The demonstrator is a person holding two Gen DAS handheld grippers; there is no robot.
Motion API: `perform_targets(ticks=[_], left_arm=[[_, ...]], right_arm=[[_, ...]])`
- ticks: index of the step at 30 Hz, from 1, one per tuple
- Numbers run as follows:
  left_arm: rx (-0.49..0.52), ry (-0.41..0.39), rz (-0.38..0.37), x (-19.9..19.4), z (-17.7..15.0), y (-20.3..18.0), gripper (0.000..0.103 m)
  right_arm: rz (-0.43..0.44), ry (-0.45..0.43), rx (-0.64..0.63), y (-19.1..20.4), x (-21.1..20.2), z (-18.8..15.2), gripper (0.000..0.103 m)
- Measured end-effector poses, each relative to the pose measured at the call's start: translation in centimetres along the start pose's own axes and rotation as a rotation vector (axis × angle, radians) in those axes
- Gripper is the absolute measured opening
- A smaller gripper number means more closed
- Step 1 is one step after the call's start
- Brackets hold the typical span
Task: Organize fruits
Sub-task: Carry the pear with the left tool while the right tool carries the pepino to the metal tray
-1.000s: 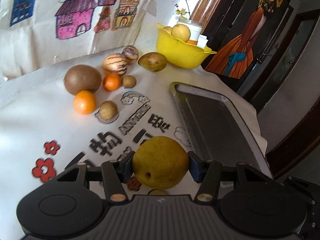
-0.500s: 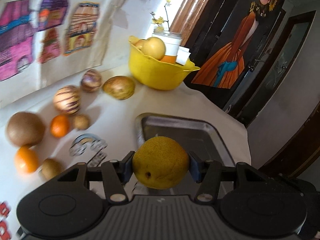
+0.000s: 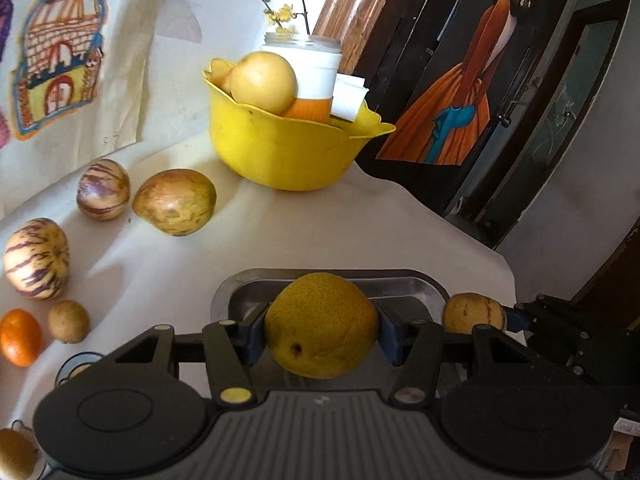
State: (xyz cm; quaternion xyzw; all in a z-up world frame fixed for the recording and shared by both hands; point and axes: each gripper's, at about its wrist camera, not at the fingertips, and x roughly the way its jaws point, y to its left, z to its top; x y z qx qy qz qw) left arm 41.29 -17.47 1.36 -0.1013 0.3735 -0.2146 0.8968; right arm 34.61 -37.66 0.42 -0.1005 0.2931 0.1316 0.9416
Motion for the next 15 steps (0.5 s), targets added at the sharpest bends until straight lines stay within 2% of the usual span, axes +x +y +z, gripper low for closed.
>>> perform_targets(ticks=[15], left_arm=[[-0.024,0.012,0.004,1.7,-0.3,0.8,0.059]], right_arm=[[0.001,0.008,-0.013,0.1,2.3,0.0,0.047]])
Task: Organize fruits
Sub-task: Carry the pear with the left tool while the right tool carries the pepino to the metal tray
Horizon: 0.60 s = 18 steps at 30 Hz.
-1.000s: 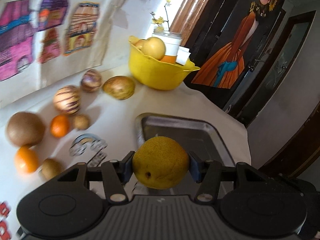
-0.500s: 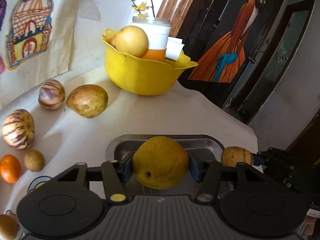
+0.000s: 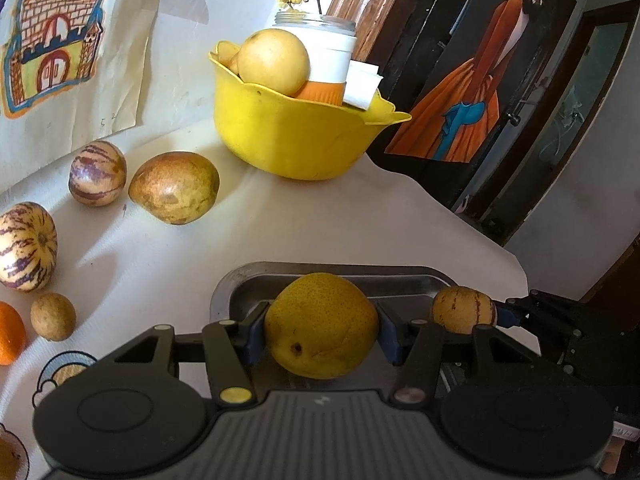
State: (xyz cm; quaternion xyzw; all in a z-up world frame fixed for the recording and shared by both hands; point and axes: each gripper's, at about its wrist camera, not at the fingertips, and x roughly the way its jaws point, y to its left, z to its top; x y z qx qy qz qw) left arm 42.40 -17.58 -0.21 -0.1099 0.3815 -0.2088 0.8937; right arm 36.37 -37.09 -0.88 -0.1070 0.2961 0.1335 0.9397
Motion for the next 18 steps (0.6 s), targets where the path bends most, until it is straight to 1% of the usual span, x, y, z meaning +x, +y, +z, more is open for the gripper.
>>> perform_targets(ticks=[7,12,15,18], left_arm=[[0.006,0.001,-0.005,0.0,-0.1,0.1,0.059],[-0.017,0.016,-0.017,0.0,-0.1,0.5,0.060],[-0.017,0.026,-0.010,-0.1,-0.2,0.4,0.060],[-0.025,0.014,0.001,-0.4,-0.4,0.5,0.061]], right_arm=[[0.002,0.004,-0.002,0.2,0.2,-0.1,0.047],[0.004,0.008,-0.004,0.5,0.2,-0.3,0.048],[0.000,0.002,-0.014,0.7,-0.2,-0.3,0.048],[-0.001,-0.005,0.000,0.6,-1.0,-0.3,0.048]])
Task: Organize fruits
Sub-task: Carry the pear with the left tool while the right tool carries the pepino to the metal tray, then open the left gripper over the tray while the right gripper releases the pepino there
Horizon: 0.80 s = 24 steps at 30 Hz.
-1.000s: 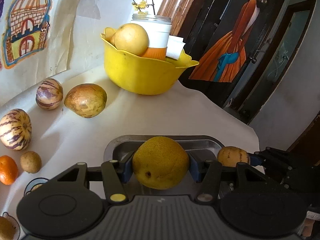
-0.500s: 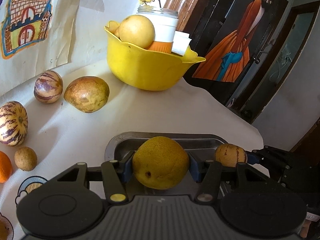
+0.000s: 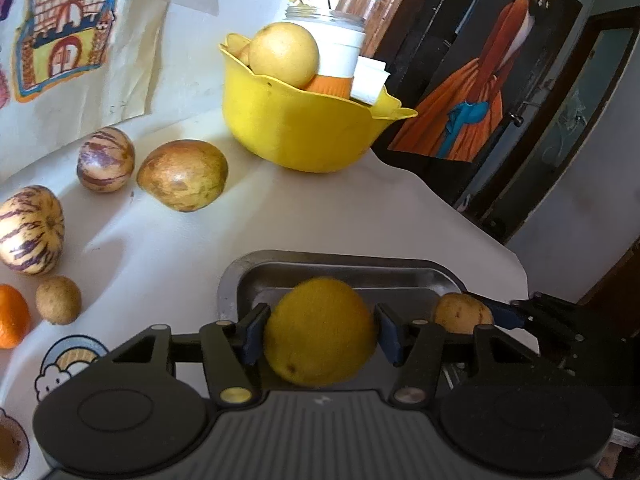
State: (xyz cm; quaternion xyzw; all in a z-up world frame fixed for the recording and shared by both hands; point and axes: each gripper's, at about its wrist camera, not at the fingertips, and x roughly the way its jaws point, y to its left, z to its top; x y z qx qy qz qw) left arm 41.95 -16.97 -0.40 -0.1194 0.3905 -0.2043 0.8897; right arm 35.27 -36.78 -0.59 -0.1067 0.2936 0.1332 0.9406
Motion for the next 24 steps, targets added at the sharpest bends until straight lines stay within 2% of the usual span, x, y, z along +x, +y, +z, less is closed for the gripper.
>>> perform_targets(ticks=[4,7,16,19,24], left_arm=[[0.001,-0.031,0.000,-1.0,0.1,-0.4,0.063],[0.008,-0.055,0.001,-2.1,0.0,-0.8,0.073],[0.020,-0.150,0.042,-7.2,-1.3,-1.3,0.102],[0.018,-0.183,0.067,-9.2,-2.0,-1.3,0.102],[0.037,-0.218,0.108,-12.2,-3.7,-1.4,0.103]], right_arm=[[-0.012,-0.003,-0.007,0.3,-1.3,-0.2,0.053],[-0.021,-0.009,-0.003,0.4,-2.6,-0.3,0.056],[-0.047,-0.072,0.038,0.6,-7.8,0.0,0.085],[-0.051,-0.095,0.049,1.2,-9.7,0.2,0.092],[-0.048,-0.121,0.051,2.6,-12.9,0.3,0.098]])
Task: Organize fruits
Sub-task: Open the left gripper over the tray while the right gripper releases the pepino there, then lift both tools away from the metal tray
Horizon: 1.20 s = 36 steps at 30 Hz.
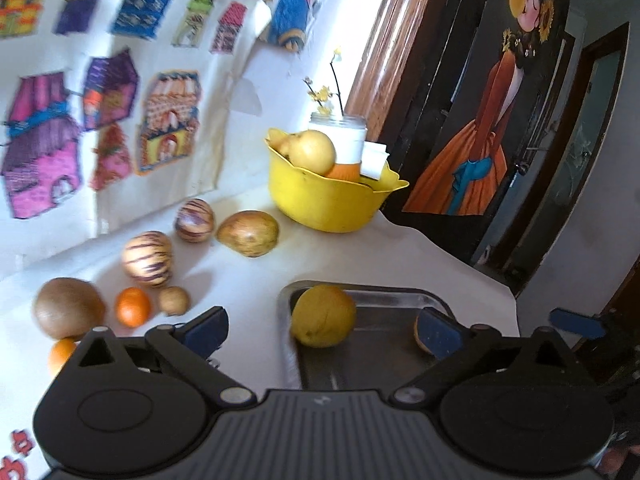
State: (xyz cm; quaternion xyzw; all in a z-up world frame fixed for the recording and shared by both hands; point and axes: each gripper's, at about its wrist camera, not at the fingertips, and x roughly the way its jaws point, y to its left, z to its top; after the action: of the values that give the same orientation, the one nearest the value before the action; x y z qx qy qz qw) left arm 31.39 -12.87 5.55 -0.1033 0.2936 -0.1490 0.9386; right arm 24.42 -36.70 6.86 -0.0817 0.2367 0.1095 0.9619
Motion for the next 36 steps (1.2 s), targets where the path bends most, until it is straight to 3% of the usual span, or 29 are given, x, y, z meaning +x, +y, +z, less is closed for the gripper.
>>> perform_targets(ticks=[12,24,36], left_arm=[[0.076,-0.024,0.050,-7.2,-4.4,0.6,0.103],[0.106,0.016,0.062,-12.7,-9.2,2.2,0.103],[0.098,0.066,0.057,-15.0,-12.1,3.9,0.103]], right_arm=[[0.038,-0.009,-0.021,4.0,-6.7,-0.8,0.102],[0.059,0.073,0.016,7.8,-10.8,-4.1,0.102],[0.069,0.181,0.040,10.5,-12.7,-7.0,0.102]])
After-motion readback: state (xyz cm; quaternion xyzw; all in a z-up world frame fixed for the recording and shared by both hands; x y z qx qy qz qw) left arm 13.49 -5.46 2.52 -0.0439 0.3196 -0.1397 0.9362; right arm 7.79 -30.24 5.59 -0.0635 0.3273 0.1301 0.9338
